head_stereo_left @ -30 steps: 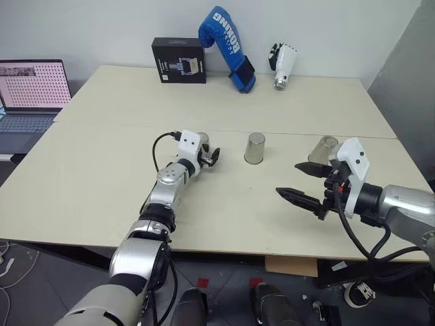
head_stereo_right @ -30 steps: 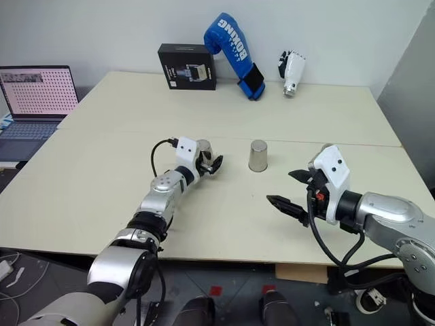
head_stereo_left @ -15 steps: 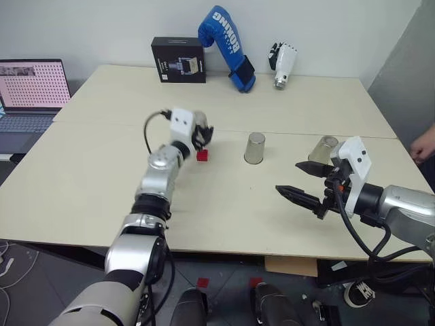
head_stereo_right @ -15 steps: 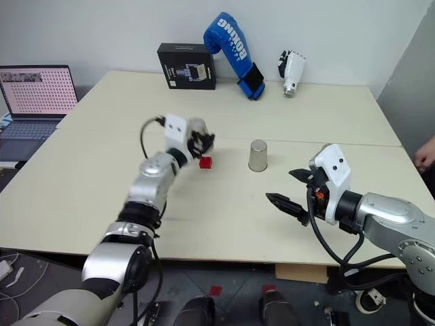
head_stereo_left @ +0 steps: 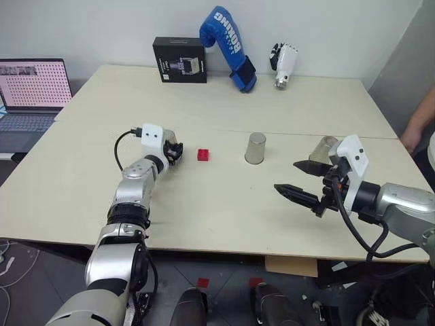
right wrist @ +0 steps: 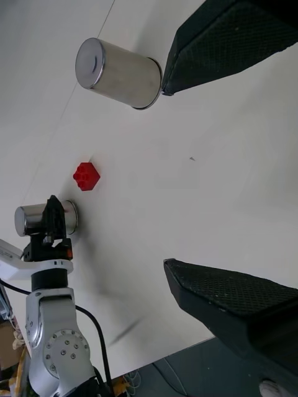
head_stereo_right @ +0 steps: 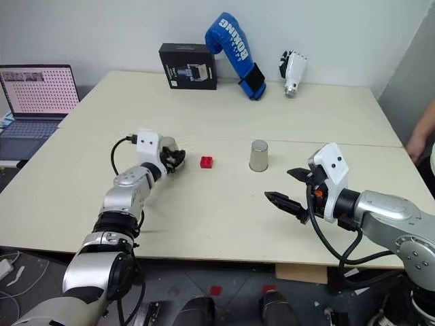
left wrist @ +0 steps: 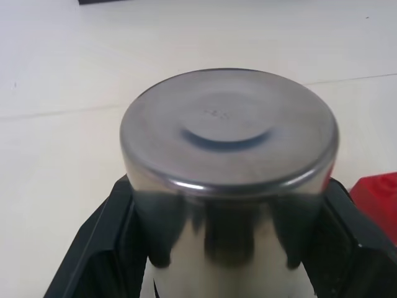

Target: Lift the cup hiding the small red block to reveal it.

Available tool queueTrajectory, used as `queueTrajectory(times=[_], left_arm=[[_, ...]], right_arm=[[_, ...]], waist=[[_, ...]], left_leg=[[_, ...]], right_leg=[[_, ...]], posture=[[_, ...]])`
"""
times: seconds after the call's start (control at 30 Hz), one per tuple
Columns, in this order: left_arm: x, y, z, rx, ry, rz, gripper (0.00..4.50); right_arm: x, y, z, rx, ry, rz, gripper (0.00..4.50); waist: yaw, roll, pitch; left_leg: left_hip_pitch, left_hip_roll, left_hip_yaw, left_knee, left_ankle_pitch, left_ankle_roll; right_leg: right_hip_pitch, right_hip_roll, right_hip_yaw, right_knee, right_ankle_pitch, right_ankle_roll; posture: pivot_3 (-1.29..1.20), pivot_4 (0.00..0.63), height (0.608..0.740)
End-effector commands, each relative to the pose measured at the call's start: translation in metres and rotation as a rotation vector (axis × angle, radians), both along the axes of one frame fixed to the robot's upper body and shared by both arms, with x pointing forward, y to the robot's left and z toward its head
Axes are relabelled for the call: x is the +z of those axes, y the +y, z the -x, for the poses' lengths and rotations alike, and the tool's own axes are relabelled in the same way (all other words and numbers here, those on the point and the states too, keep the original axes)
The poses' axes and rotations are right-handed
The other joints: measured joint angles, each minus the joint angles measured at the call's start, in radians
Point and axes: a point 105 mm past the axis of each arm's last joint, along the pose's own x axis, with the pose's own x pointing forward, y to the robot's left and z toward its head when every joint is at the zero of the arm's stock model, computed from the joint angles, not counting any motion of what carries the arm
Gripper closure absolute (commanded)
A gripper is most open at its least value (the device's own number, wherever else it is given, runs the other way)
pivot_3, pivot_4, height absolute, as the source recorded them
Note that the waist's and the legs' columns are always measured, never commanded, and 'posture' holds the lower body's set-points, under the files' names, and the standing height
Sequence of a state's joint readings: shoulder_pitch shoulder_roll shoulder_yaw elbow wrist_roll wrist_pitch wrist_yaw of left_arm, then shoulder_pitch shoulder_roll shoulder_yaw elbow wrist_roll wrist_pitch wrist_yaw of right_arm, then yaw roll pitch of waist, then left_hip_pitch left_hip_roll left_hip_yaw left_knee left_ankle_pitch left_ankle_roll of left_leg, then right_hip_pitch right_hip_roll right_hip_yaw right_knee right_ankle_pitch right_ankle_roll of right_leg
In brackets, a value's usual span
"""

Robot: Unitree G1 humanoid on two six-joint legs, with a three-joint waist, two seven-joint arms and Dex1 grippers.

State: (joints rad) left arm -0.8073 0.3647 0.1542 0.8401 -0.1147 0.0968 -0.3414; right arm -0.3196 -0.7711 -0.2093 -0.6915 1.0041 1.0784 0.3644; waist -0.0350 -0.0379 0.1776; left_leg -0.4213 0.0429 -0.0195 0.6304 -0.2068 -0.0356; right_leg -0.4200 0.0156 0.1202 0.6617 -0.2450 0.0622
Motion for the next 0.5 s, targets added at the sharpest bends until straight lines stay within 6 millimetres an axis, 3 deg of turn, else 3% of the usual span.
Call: queueTrajectory(times=[0.03, 0.13, 0.3, 0.5], left_arm=[[0.011, -0.004, -0.005, -0.024, -0.070, 0.041, 0.66], [0.010, -0.002, -0.005, -0.026, -0.079, 0.035, 0.07], [0.033, 0.002, -0.003, -0.047, -0.123, 0.012, 0.02], [0.093, 0.013, 0.020, -0.076, -0.247, -0.049, 0.02]], right_arm=[[0.009, 0.001, 0.002, 0.003, -0.041, -0.010, 0.00], [0.008, 0.001, 0.002, 0.000, -0.039, -0.011, 0.00], [0.007, -0.001, 0.002, -0.003, -0.032, -0.014, 0.00], [0.004, 0.006, 0.002, 0.031, -0.021, -0.050, 0.00]], waist=[[0.002, 0.000, 0.000], [0.002, 0.000, 0.000], [0.002, 0.000, 0.000], [-0.003, 0.000, 0.000]], left_leg=[[0.000, 0.000, 0.000, 0.000, 0.000, 0.000], [0.000, 0.000, 0.000, 0.000, 0.000, 0.000], [0.000, 0.000, 0.000, 0.000, 0.000, 0.000], [0.000, 0.001, 0.000, 0.000, 0.000, 0.000]], right_leg=[[0.000, 0.000, 0.000, 0.000, 0.000, 0.000], [0.000, 0.000, 0.000, 0.000, 0.000, 0.000], [0.000, 0.000, 0.000, 0.000, 0.000, 0.000], [0.000, 0.000, 0.000, 0.001, 0.000, 0.000]], posture=[[0.00, 0.150, 0.740], [0.00, 0.150, 0.740], [0.00, 0.150, 0.740], [0.00, 0.150, 0.740]])
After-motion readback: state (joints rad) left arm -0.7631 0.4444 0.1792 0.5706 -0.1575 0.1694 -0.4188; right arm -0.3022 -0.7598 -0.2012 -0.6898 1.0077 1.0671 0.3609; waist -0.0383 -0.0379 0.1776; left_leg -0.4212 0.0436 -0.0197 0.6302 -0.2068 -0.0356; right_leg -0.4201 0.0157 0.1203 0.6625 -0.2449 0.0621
